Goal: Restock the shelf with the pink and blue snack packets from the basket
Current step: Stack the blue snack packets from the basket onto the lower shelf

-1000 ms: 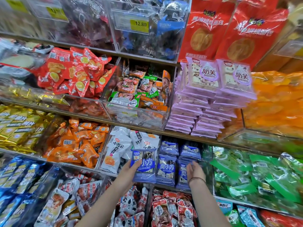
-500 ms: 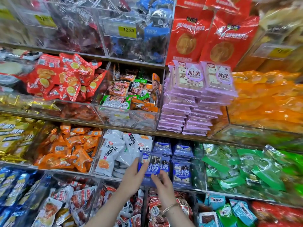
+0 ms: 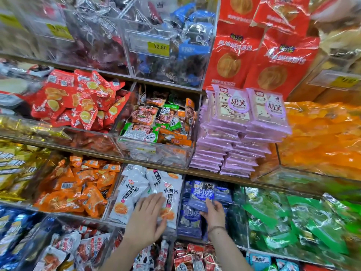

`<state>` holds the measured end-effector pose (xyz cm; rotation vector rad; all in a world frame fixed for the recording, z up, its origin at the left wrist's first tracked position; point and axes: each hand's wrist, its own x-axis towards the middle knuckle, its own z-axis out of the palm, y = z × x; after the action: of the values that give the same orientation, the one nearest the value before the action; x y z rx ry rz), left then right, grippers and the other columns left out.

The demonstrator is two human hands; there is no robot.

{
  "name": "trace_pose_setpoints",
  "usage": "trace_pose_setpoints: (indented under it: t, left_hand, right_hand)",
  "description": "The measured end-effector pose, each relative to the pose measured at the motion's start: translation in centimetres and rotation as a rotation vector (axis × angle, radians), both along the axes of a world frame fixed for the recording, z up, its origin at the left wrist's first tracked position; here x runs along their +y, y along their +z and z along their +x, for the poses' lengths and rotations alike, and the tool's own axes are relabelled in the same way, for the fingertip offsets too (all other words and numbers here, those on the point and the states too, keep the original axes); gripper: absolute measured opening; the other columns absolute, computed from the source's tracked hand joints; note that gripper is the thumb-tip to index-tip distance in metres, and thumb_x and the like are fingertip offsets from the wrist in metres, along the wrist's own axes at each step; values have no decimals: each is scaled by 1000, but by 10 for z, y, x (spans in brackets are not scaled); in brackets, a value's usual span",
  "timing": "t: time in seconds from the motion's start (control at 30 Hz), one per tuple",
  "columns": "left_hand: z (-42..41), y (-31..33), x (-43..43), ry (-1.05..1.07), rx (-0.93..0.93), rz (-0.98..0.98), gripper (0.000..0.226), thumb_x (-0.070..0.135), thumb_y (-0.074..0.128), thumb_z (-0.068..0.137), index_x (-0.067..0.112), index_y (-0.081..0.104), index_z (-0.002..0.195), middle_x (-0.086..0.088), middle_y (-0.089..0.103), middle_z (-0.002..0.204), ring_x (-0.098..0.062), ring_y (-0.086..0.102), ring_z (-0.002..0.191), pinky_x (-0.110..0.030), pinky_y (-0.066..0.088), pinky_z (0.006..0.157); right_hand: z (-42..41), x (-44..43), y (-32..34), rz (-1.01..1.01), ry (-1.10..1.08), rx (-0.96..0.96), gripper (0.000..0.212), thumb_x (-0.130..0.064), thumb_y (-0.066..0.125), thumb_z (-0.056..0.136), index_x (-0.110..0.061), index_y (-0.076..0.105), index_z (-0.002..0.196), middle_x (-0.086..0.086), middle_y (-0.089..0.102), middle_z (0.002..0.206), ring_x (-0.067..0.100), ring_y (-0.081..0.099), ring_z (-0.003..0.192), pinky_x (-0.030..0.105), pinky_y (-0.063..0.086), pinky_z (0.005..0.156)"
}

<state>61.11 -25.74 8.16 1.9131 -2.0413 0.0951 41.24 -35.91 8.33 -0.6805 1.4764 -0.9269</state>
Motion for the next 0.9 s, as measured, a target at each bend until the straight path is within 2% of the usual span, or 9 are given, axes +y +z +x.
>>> trace_pose_setpoints:
  t: [0.13,0.17,0.23,0.3,0.37,0.53,0.63,0.77,0.9]
  left_hand:
    - [0,1,-1,7,-17,24,54,45,37,88,13,63,122,-3,62,126,-20,60,114,-42,48,97]
    - [1,1,0,6,-18,31,54,45,37,88,13,63,123,-3,62,126,-20,59,115,-43,48,97]
    - [2,-2,-1,1,-14,44,54,46,37,88,14,62,123,-3,62,127,-20,58,116,-42,47,99]
    - [3,-3,-2,-1,-7,44,53,45,38,87,14,62,123,-3,62,127,-20,58,116,-42,47,99]
    - [2,-4,-2,-2,-4,42,53,45,38,87,13,61,123,-4,62,126,-21,59,115,-42,47,98]
    - [3,-7,-3,-10,25,63,53,47,40,87,14,57,126,-2,58,130,-21,54,118,-39,47,97]
    - [4,-10,-4,-16,41,76,54,48,41,87,16,53,128,-2,56,132,-20,51,120,-38,45,98]
    - [5,-11,-6,-21,36,56,54,48,44,86,15,51,128,-2,54,133,-21,50,120,-39,40,98]
    - [5,-12,-5,-20,34,33,55,47,46,84,14,55,127,-2,56,132,-22,52,120,-38,36,98]
  right_hand:
    - [17,-31,-6,-40,51,59,48,-12,53,94,-3,38,138,21,48,132,24,55,88,24,54,76]
    - [19,-33,-8,-64,112,159,50,-14,53,94,-5,36,140,23,53,123,24,56,90,31,51,82]
    - [15,-32,-11,-146,293,465,55,-21,54,94,-11,33,144,15,53,116,25,57,98,38,46,89]
    - [6,-27,-15,-265,430,691,57,-23,55,93,-13,31,145,9,41,143,25,42,129,38,37,106]
    - [-2,-24,-20,-367,536,857,61,-24,55,93,-19,28,146,1,30,150,22,29,138,34,30,111]
    - [-3,-33,-27,-532,835,1278,62,-22,55,92,-25,25,146,2,21,152,23,27,136,32,29,112]
    - [10,-49,-26,-550,838,1344,55,-15,48,94,-21,27,145,6,33,142,23,35,126,31,32,108]
    - [22,-68,-25,-518,915,1409,44,-28,46,95,-16,36,136,8,47,126,25,41,117,32,34,101]
    - [17,-66,-32,-554,981,1481,62,-38,61,85,-17,32,136,7,45,125,25,42,114,33,38,99]
